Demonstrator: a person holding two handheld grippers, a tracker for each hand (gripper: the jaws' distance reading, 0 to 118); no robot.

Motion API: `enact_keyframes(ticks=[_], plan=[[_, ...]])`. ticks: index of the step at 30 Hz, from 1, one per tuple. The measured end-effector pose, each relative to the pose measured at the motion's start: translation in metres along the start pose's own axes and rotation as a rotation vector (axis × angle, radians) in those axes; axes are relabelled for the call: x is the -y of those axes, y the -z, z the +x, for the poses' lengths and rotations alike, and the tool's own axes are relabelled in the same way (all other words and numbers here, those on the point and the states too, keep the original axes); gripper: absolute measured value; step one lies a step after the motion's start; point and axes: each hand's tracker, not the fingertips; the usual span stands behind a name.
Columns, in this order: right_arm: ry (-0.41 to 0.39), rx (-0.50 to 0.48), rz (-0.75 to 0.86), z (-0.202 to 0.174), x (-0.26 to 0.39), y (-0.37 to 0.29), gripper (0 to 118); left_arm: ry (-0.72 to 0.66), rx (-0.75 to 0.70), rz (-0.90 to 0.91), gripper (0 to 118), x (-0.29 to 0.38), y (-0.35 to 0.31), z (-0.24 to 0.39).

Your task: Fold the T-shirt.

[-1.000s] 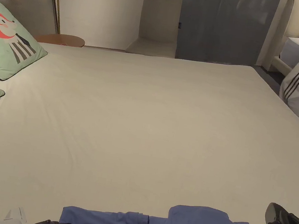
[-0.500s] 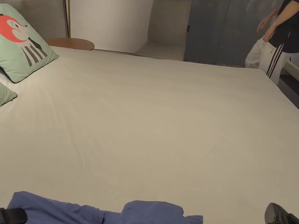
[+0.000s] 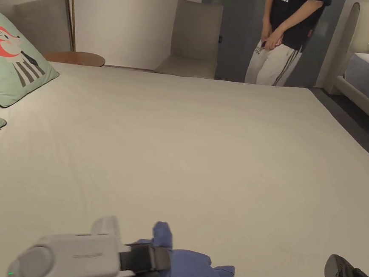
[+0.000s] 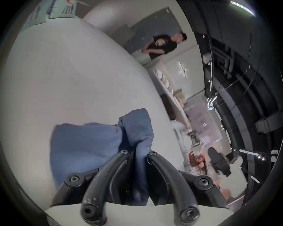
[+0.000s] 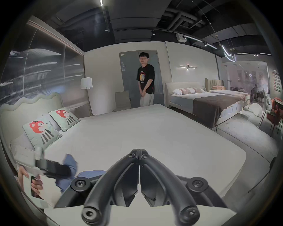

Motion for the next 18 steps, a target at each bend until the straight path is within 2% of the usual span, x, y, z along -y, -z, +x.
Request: enact_keyframes(ticks=[5,9,10,11,12,13,15,16,18], plan=[[0.014,0.026,0.013,0.014,-0.002,-0.008,0,0.08,-0.137,-0.095,7,0.029,0.083,0.031],[0.026,0.042,0.013,0.018,-0.001,-0.01,0,0.15,-0.183,-0.105,7,0.048,0.109,0.048],[0.029,0.046,0.012,0.024,0.001,-0.008,0,0.142,-0.196,-0.098,12,0.049,0.11,0.049],[0.031,0.048,0.009,0.026,0.002,-0.008,0,0.126,-0.185,-0.088,21,0.046,0.105,0.048],[0.033,0.049,0.008,0.026,0.003,-0.008,0,0.085,-0.134,-0.064,37,0.043,0.1,0.048],[0.036,0.049,0.007,0.029,0.004,-0.008,0,0.058,-0.061,-0.055,64,0.039,0.092,0.048],[0.037,0.049,0.006,0.029,0.005,-0.008,0,0.046,0.01,-0.023,100,0.036,0.076,0.049],[0.037,0.048,0.005,0.029,0.005,-0.008,0,0.053,0.017,0.005,111,0.036,0.064,0.05],[0.041,0.044,0.006,0.028,0.005,-0.009,0,0.126,-0.038,0.122,109,0.038,0.045,0.052]])
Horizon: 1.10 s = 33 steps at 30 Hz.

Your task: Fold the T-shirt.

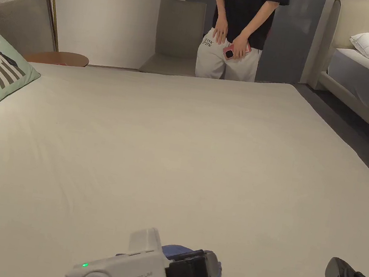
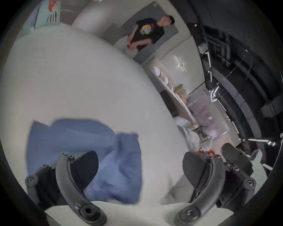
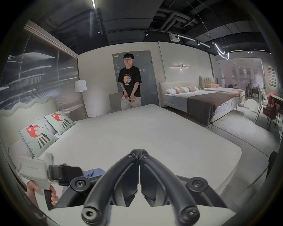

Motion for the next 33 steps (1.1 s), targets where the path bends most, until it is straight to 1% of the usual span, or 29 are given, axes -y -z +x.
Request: enact_keyframes(ticks=[1,2,3,4,5,7,8,11,14,18,20,21,24,27,30,33], plan=[[0.001,-0.001,0.0,0.0,0.0,0.0,0,0.038,-0.044,0.043,107,0.001,-0.007,0.0],[0.001,-0.003,-0.001,0.0,0.0,0.0,0,0.066,-0.101,0.078,98,0.004,-0.015,0.005],[0.002,-0.005,-0.002,0.0,0.001,0.001,0,0.103,-0.168,0.118,78,0.008,-0.02,0.005],[0.003,-0.007,-0.002,0.0,0.002,0.001,0,0.154,-0.242,0.159,36,0.014,-0.021,0.004],[0.002,-0.009,-0.001,0.0,0.002,0.001,0,0.21,-0.317,0.175,2,0.02,-0.018,0.005],[0.001,-0.014,-0.003,-0.002,0.001,0.0,0,0.349,-0.527,0.184,0,0.036,-0.004,0.008],[0.002,-0.015,-0.004,-0.003,0.001,-0.001,0,0.388,-0.558,0.174,0,0.044,0.001,0.008],[0.003,-0.017,-0.004,-0.004,-0.001,-0.004,0,0.448,-0.532,0.161,0,0.065,0.015,0.012],[0.006,-0.012,-0.007,-0.003,-0.002,-0.005,0,0.546,-0.552,0.148,0,0.086,0.034,0.028],[0.006,0.001,-0.008,0.0,-0.001,-0.009,0,0.612,-0.488,0.109,0,0.106,0.061,0.052],[0.008,0.01,-0.009,0.009,-0.001,-0.009,0,0.647,-0.484,0.088,0,0.113,0.078,0.063],[0.011,0.017,-0.008,0.012,-0.002,-0.01,0,0.646,-0.454,0.054,0,0.115,0.085,0.067],[0.015,0.031,-0.005,0.013,-0.002,-0.011,0,0.653,-0.453,0.043,0,0.12,0.1,0.075],[0.015,0.04,-0.005,0.015,-0.002,-0.012,0,0.641,-0.38,-0.005,0,0.123,0.105,0.082],[0.021,0.044,-0.005,0.015,-0.004,-0.012,0,0.626,-0.262,-0.043,0,0.121,0.098,0.089],[0.012,0.038,0.002,0.019,-0.008,-0.006,0,0.524,-0.222,0.025,0,0.1,0.075,0.09]])
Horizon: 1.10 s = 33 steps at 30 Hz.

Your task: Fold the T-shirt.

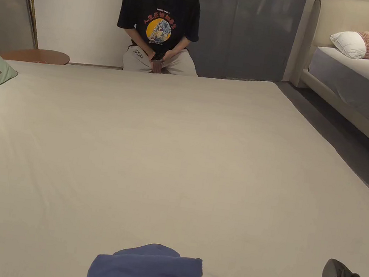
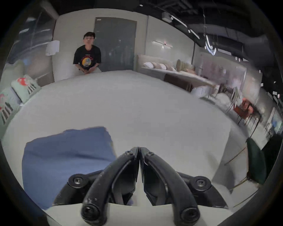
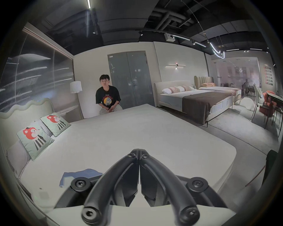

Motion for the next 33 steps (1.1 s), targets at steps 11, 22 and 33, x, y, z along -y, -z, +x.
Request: enact_keyframes(ticks=[11,22,33], plan=[[-0.094,-0.234,-0.132,-0.063,0.017,0.065,0,-0.253,-0.145,0.259,0,-0.042,-0.118,-0.151],[-0.207,-0.354,-0.556,-0.113,0.094,0.14,0,-0.473,-0.196,0.211,0,0.001,-0.175,-0.236],[-0.37,-0.363,-0.771,-0.127,0.083,0.183,0,-0.804,0.302,-0.09,97,0.023,-0.121,-0.318]])
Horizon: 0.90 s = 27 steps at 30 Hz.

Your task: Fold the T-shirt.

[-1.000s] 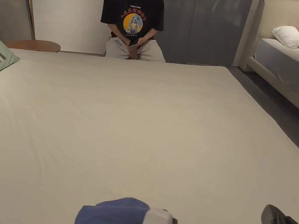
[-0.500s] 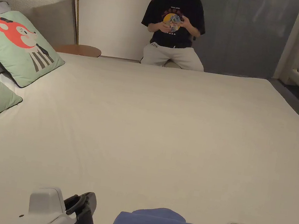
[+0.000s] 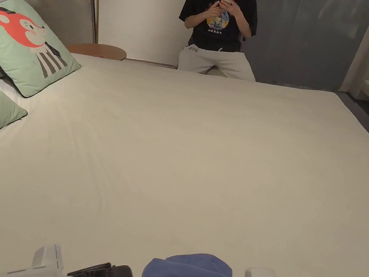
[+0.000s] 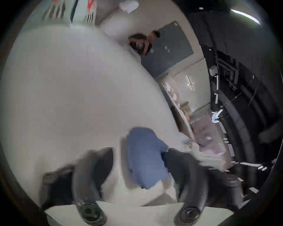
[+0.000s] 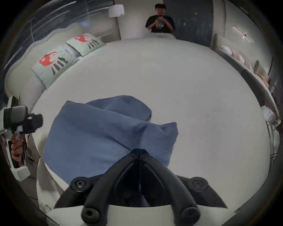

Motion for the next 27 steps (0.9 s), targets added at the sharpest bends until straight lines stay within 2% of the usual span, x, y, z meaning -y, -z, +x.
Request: enact_keyframes(ticks=[1,4,10,11,12,14,15,17,18,20,22,27], plan=[[-0.005,-0.006,-0.006,0.001,-0.002,0.003,0,-0.023,0.033,-0.048,109,-0.005,0.009,-0.007],[-0.011,-0.023,-0.023,0.006,-0.006,0.006,0,-0.072,0.106,-0.151,109,-0.012,0.034,-0.015],[0.033,-0.059,-0.026,0.01,-0.001,0.002,0,-0.176,0.132,-0.226,109,-0.007,0.082,-0.024],[0.04,-0.065,-0.023,0.011,0.0,0.002,0,-0.176,0.166,-0.217,108,-0.006,0.084,-0.023],[0.05,-0.074,-0.018,0.012,0.001,0.002,0,-0.184,0.18,-0.215,107,0.004,0.08,0.007],[0.076,-0.085,-0.009,0.014,0.003,0.001,0,-0.197,0.18,-0.226,92,0.01,0.085,0.018],[0.094,-0.092,-0.005,0.016,0.004,0.0,0,-0.185,0.139,-0.243,78,0.015,0.09,0.022],[0.121,-0.105,0.013,0.02,0.006,0.001,0,-0.083,-0.008,-0.265,42,0.016,0.1,0.023],[0.13,-0.105,0.021,0.021,0.007,-0.002,0,-0.05,-0.015,-0.25,37,0.018,0.1,0.027],[0.154,-0.116,0.045,0.022,0.009,-0.009,0,-0.108,0.027,-0.257,33,0.007,0.093,0.024],[0.179,-0.128,0.091,0.023,0.007,-0.019,0,-0.103,0.0,-0.261,29,-0.007,0.087,0.024],[0.166,-0.135,0.203,0.011,-0.012,-0.05,0,-0.056,-0.025,-0.249,27,-0.027,0.049,0.046]])
